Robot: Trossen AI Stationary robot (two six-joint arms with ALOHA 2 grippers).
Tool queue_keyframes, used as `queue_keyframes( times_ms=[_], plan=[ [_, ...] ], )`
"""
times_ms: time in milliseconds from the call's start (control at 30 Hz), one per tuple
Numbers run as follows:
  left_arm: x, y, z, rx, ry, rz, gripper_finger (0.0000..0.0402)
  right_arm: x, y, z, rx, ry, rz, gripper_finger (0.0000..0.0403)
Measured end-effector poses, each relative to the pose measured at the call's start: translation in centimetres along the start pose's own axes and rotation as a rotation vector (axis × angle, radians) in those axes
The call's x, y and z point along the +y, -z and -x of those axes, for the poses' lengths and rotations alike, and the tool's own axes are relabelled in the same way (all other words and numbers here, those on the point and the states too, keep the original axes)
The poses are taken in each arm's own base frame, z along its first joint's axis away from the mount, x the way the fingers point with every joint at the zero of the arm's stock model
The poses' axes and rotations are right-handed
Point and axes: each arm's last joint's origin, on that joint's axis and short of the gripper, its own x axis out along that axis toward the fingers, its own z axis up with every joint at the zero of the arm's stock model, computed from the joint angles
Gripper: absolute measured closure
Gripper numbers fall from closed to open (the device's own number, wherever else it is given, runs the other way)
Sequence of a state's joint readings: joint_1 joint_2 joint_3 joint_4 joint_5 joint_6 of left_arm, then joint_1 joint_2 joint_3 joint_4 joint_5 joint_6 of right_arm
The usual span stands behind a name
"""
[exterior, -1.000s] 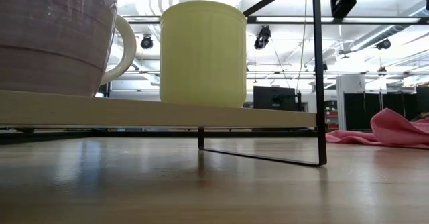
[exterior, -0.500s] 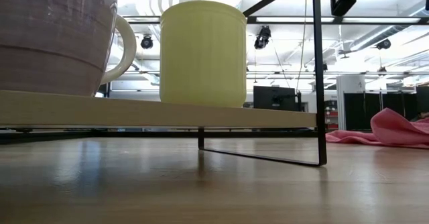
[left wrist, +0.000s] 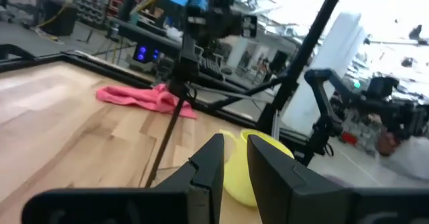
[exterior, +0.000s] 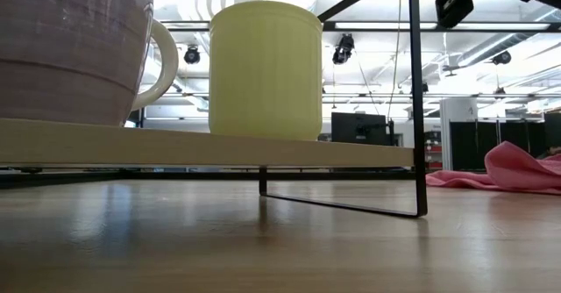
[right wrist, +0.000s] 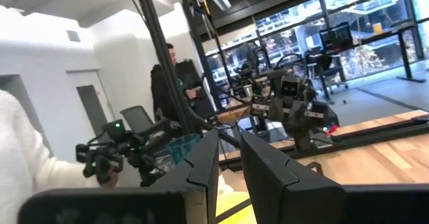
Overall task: Stack small to large cups/mugs on shelf
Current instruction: Return to Home Position
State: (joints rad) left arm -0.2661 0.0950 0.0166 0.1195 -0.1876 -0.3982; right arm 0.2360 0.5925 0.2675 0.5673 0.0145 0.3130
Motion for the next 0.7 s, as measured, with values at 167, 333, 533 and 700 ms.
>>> queue_keyframes(
  times_ms=[167, 333, 533, 700],
  plan=[
    [0.0, -0.4, 0.3, -0.048, -0.016, -0.014, 0.0349, 0.0, 1.0, 0.9, -0.025, -0.030, -0.011, 0.0344],
    [0.2, -0.7, 0.5, -0.102, -0.104, -0.082, 0.0349, -0.3, 2.0, 2.0, -0.084, -0.054, 0.009, 0.0344],
    [0.5, -0.6, 0.4, -0.110, -0.179, -0.161, 0.0349, -0.7, 3.1, 2.8, -0.079, -0.053, -0.022, 0.0344],
    [0.5, -0.5, 0.4, -0.105, -0.181, -0.161, 0.0349, -0.7, 3.3, 3.5, -0.112, -0.078, 0.025, 0.0344]
  ],
)
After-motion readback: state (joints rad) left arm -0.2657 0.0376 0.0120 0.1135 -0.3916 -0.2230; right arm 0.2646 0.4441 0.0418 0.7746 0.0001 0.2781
